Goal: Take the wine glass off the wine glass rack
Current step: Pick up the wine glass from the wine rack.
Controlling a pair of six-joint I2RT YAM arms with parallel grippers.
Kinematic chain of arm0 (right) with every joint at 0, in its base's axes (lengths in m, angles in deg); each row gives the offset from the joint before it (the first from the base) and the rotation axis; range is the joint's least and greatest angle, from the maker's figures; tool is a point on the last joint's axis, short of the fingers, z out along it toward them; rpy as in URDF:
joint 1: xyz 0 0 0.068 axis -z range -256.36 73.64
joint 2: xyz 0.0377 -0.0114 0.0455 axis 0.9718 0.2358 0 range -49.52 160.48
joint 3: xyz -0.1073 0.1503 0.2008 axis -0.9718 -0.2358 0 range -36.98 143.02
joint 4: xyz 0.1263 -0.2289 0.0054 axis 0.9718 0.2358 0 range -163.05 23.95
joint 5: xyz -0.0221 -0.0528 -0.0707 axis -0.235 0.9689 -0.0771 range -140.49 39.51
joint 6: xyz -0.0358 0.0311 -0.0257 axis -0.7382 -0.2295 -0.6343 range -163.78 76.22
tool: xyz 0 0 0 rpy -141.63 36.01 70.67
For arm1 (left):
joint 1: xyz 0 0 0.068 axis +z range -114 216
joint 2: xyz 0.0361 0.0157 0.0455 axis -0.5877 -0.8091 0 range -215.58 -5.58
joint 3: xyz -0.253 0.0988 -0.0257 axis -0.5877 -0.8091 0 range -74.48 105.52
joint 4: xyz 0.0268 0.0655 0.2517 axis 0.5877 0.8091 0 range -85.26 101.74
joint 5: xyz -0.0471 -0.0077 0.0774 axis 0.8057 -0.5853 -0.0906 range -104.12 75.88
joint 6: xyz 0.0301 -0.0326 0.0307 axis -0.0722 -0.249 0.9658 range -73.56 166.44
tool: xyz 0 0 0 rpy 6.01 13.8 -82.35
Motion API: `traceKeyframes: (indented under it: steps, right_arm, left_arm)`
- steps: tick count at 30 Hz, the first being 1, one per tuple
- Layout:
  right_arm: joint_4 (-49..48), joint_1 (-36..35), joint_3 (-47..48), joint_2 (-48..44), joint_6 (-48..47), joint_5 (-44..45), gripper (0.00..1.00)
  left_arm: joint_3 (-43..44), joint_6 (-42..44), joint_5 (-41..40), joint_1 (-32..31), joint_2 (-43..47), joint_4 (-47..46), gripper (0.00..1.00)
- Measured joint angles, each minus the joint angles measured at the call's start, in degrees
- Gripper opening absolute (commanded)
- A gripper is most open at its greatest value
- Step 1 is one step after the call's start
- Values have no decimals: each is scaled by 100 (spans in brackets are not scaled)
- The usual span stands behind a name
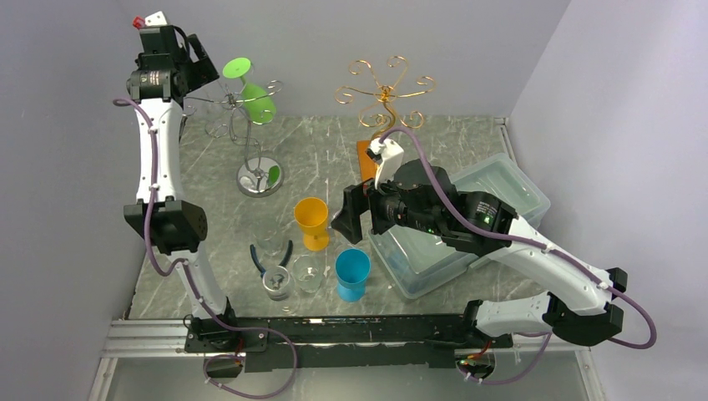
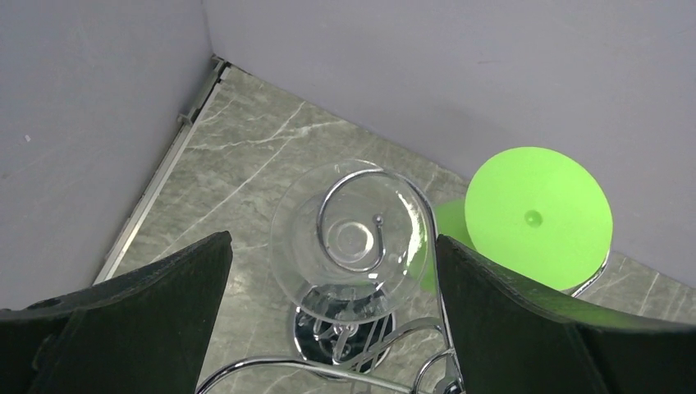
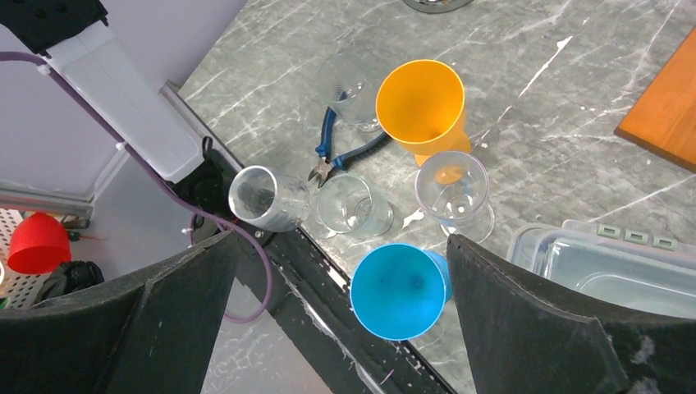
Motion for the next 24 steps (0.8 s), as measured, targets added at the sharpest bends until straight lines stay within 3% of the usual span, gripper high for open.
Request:
traceKeyframes:
  steps: [6,9,24]
  right_arm:
    - [-31,24,-20,0,-2,0,100]
    - [-33,26,-22,0,-2,-2,100]
    - [-81,149,-90,0,-2,-9,100]
  left_arm:
    - [190,-2,96,2,-205,-39,100]
    - [208,-4,149,7,-313,-44,95]
    - [262,2,251,-2,-369,-177,59]
